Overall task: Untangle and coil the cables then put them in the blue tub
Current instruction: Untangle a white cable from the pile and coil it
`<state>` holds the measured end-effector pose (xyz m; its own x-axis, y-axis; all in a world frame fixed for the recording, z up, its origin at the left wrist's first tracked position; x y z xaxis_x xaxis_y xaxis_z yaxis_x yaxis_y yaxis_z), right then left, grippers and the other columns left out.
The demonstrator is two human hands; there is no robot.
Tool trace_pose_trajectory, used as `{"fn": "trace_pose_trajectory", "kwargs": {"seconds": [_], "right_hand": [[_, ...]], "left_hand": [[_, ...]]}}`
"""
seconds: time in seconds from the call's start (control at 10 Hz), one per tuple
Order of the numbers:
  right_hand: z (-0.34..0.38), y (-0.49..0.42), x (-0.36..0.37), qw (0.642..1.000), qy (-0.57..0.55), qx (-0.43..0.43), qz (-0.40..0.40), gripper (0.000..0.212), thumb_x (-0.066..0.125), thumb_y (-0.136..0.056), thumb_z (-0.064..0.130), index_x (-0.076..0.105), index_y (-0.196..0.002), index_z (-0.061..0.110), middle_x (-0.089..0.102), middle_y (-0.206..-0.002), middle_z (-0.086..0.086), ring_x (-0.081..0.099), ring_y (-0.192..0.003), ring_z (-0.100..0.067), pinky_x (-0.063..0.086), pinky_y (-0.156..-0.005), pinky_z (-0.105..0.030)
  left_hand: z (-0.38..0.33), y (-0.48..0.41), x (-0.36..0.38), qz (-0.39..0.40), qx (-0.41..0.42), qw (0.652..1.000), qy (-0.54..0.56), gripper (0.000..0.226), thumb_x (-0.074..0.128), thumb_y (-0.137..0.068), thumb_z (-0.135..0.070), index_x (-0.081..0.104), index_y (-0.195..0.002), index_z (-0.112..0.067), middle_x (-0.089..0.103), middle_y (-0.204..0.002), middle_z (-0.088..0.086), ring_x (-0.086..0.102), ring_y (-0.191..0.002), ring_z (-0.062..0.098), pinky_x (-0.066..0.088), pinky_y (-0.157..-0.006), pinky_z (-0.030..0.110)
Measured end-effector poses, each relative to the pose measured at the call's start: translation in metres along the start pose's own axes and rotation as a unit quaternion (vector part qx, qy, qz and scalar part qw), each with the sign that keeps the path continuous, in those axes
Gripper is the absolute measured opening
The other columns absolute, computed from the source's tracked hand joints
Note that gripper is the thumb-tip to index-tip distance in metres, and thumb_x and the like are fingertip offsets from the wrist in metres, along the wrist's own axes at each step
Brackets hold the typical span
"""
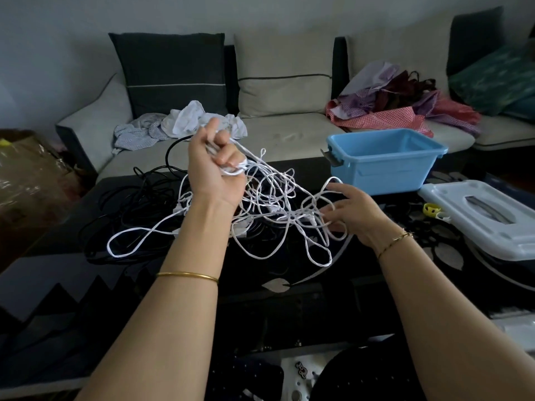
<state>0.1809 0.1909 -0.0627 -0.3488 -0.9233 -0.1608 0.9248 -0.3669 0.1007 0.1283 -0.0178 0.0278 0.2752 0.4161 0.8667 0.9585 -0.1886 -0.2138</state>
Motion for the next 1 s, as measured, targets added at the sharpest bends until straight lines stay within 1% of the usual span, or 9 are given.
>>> {"fn": "trace_pose_trajectory", "kwargs": {"seconds": [0.2,0.3,0.4,0.5,0.6,0.7,0.8,0.9,1.0], "right_hand": [[-0.008,-0.008,-0.014,0.968,-0.132,0.086,-0.194,0.038,0.043,-0.079,-0.026,0.057,-0.083,0.009,0.056,-0.075,-0.016,0.056,-0.057,-0.02,0.043,-0.045,-0.025],[-0.012,-0.016,-0.008,0.873,-0.399,0.092,-0.266,0.023,0.039,-0.092,-0.008,0.057,-0.098,0.005,0.057,-0.099,-0.021,0.063,-0.08,-0.026,0.056,-0.061,-0.036],[-0.004,-0.008,-0.003,0.845,-0.468,0.162,-0.2,0.023,0.039,-0.099,0.006,0.056,-0.113,-0.001,0.061,-0.093,-0.012,0.069,-0.068,-0.022,0.056,-0.052,-0.039],[0.006,-0.006,0.004,0.901,-0.364,0.119,-0.206,0.023,0.043,-0.097,0.003,0.052,-0.076,0.004,0.06,-0.054,-0.011,0.054,-0.031,-0.013,0.043,-0.034,-0.019],[0.027,-0.007,0.005,0.943,-0.159,-0.071,-0.283,0.025,0.036,-0.094,0.017,0.052,-0.075,0.011,0.053,-0.055,-0.009,0.048,-0.038,-0.011,0.039,-0.043,-0.023],[0.042,0.001,0.01,0.957,-0.031,-0.138,-0.254,0.029,0.034,-0.09,0.037,0.052,-0.073,0.021,0.059,-0.057,-0.001,0.056,-0.065,-0.026,0.044,-0.066,-0.044],[0.044,0.007,0.006,0.988,-0.021,-0.044,-0.147,0.053,0.023,-0.098,0.054,0.058,-0.094,0.015,0.067,-0.069,-0.007,0.062,-0.065,-0.024,0.049,-0.058,-0.033],[0.035,0.013,0.007,0.981,-0.162,0.101,0.017,0.08,0.014,-0.09,0.073,0.059,-0.111,0.01,0.068,-0.099,-0.024,0.069,-0.083,-0.041,0.057,-0.062,-0.045],[0.025,0.01,0.014,0.917,-0.358,0.124,0.129,0.081,0.013,-0.089,0.074,0.055,-0.125,0.014,0.064,-0.114,-0.028,0.065,-0.097,-0.047,0.053,-0.075,-0.06]], "left_hand": [[-0.012,0.004,0.015,-0.03,0.065,0.996,-0.056,0.025,0.041,-0.098,-0.017,0.043,-0.073,-0.019,0.057,-0.058,-0.006,0.026,-0.034,0.002,0.024,-0.036,0.014],[-0.014,0.007,0.023,-0.031,0.082,0.993,-0.079,0.022,0.041,-0.099,-0.018,0.044,-0.077,-0.019,0.06,-0.059,-0.005,0.026,-0.035,0.003,0.024,-0.038,0.015],[-0.019,0.008,0.025,-0.057,0.103,0.99,-0.078,0.013,0.044,-0.099,-0.017,0.049,-0.086,-0.017,0.065,-0.064,-0.001,0.027,-0.036,0.004,0.026,-0.038,0.015],[-0.025,0.011,0.024,-0.082,0.131,0.984,-0.092,0.008,0.046,-0.098,-0.018,0.051,-0.095,-0.013,0.068,-0.07,0.002,0.028,-0.037,0.005,0.027,-0.038,0.016],[-0.028,0.012,0.026,-0.088,0.153,0.973,-0.146,0.009,0.048,-0.098,-0.021,0.052,-0.095,-0.014,0.072,-0.082,0.004,0.029,-0.036,0.007,0.028,-0.04,0.018],[-0.029,0.01,0.025,-0.084,0.184,0.927,-0.317,0.024,0.045,-0.1,-0.025,0.053,-0.117,-0.01,0.074,-0.097,0.0,0.031,-0.035,0.007,0.029,-0.041,0.019],[-0.015,0.013,0.019,-0.041,0.176,0.857,-0.483,0.018,0.042,-0.1,-0.025,0.057,-0.11,-0.023,0.069,-0.114,-0.004,0.038,-0.034,0.007,0.034,-0.04,0.019],[-0.001,0.014,0.01,-0.032,0.142,0.844,-0.516,0.015,0.044,-0.1,-0.024,0.055,-0.09,-0.027,0.067,-0.118,-0.001,0.039,-0.032,0.006,0.035,-0.038,0.018],[0.007,0.009,0.003,-0.043,0.11,0.843,-0.524,0.025,0.042,-0.1,-0.03,0.061,-0.098,-0.012,0.067,-0.118,-0.002,0.037,-0.031,0.007,0.034,-0.038,0.017]]}}
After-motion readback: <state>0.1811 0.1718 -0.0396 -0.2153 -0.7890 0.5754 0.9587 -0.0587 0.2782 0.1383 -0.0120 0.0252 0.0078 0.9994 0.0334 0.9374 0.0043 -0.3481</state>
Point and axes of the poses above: each hand's wrist, its own y-axis away from the middle knuckle, its own x-axis out of the palm, z = x × y, the point moved 2 cm from there along -y, towards the middle knuckle
